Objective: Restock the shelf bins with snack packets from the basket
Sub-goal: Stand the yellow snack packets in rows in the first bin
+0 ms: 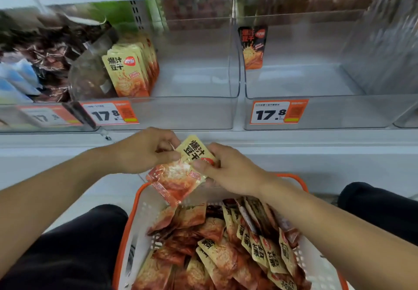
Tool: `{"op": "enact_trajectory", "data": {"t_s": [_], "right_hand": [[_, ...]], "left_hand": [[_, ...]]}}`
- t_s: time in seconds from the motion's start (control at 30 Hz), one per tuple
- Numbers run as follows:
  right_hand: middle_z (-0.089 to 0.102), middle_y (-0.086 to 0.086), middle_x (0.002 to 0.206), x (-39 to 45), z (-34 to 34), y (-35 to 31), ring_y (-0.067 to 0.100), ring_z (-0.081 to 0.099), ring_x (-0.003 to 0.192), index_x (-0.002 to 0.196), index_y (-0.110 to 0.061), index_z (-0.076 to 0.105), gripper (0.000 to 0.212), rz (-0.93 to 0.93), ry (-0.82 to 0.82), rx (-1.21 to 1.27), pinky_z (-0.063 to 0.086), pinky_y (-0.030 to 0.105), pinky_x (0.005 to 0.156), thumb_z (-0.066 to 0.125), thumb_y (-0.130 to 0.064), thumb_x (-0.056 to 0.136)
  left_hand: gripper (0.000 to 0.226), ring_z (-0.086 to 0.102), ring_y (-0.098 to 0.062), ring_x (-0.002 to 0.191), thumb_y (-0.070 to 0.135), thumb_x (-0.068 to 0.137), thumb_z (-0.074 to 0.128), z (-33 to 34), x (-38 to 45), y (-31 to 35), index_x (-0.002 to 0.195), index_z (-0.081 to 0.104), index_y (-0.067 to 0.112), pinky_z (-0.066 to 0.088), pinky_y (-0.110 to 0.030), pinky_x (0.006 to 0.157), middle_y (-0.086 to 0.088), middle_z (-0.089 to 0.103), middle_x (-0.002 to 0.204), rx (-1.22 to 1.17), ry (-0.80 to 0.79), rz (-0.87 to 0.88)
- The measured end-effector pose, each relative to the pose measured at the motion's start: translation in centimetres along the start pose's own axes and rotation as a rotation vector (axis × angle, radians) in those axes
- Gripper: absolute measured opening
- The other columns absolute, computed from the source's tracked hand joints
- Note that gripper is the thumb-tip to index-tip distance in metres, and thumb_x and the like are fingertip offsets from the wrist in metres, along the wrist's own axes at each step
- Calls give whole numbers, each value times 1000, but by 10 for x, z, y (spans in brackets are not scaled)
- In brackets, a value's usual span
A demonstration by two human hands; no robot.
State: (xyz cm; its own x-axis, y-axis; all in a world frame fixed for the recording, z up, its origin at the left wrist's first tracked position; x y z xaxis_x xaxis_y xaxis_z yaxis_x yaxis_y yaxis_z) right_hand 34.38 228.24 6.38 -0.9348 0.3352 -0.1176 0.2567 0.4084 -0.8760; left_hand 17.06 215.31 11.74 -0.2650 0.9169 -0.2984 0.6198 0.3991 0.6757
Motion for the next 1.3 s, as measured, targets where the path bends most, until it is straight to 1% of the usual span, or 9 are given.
{"op": "enact_trajectory", "data": {"t_s": [0.17, 0.23, 0.43, 0.6, 0.73, 0.83, 1.0, 1.17, 1.3], "right_hand": [[71, 3, 90, 16, 1, -52, 18, 74, 71, 106, -14, 56, 23, -107, 111, 176, 58, 52, 73, 72, -21, 91], [72, 0, 88, 23, 0, -70, 16, 73, 72, 103, -15, 55, 22, -162, 175, 109, 57, 49, 73, 72, -22, 91], [71, -12, 97, 37, -6, -124, 7, 68, 79, 108, -27, 51, 31, -429, 494, -3, 54, 29, 63, 74, -26, 88], [61, -15, 97, 55, -20, -147, 10, 62, 79, 114, -16, 54, 30, -723, 675, -286, 54, 32, 61, 71, -23, 91], [65, -10, 99, 103, -31, -149, 11, 61, 77, 117, -23, 47, 36, -608, 590, -328, 53, 35, 65, 71, -22, 90], [69, -8, 103, 150, -30, -144, 18, 65, 76, 115, -36, 39, 43, -488, 380, -238, 57, 45, 65, 71, -20, 90], [72, -1, 94, 207, -18, -134, 22, 68, 74, 106, -44, 35, 42, -402, 308, -381, 56, 52, 68, 71, -29, 89], [70, -2, 86, 239, -2, -139, 20, 65, 80, 104, -30, 43, 39, -321, 382, -655, 55, 42, 69, 76, -35, 84], [61, -1, 105, 249, 3, -142, 22, 58, 97, 103, -24, 46, 42, -322, 489, -828, 48, 35, 75, 77, -39, 80]], "left_hand": [[32, 72, -12, 88, 34, 78, 71, -32, -29, 5, 104, 68, 16, 56, -30, 77, 5, 76, 96, -204, 185, 52], [36, 72, -11, 91, 30, 72, 76, -41, -35, 6, 104, 69, 15, 58, -24, 79, 5, 76, 97, -181, 266, 105], [26, 73, -13, 83, 23, 74, 76, -68, -44, 6, 99, 72, 16, 61, -35, 79, 3, 77, 94, -344, 648, 285], [51, 62, -12, 97, 34, 70, 87, -91, -44, -16, 116, 67, 23, 47, -19, 88, 11, 65, 106, 140, 887, 121], [38, 57, -20, 95, 34, 71, 88, -104, -38, -49, 104, 75, 21, 45, -32, 84, 3, 68, 101, 323, 950, 9], [21, 57, -20, 85, 25, 74, 87, -103, -34, -60, 93, 79, 22, 46, -32, 78, 3, 72, 97, 280, 962, -19], [17, 63, -20, 88, 22, 72, 89, -103, -28, -63, 87, 80, 22, 51, -36, 81, 3, 72, 90, 199, 1004, -5], [19, 60, -18, 92, 25, 69, 90, -105, -27, -67, 86, 79, 25, 49, -36, 83, 10, 64, 86, 154, 1002, -36], [18, 58, -17, 95, 25, 68, 91, -108, -25, -68, 82, 79, 24, 45, -31, 81, 11, 61, 85, 113, 992, -53]]}}
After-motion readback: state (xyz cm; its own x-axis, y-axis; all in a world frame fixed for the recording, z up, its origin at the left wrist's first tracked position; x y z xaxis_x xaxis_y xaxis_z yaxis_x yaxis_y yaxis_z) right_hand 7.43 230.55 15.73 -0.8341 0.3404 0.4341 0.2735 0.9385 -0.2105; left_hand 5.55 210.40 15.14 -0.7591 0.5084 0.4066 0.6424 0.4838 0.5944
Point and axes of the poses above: each hand's wrist, its own x-axis towards the middle knuckle, its own z-axis out of the palm, y = z × x, the point moved 1 cm from there along x, towards the middle knuckle
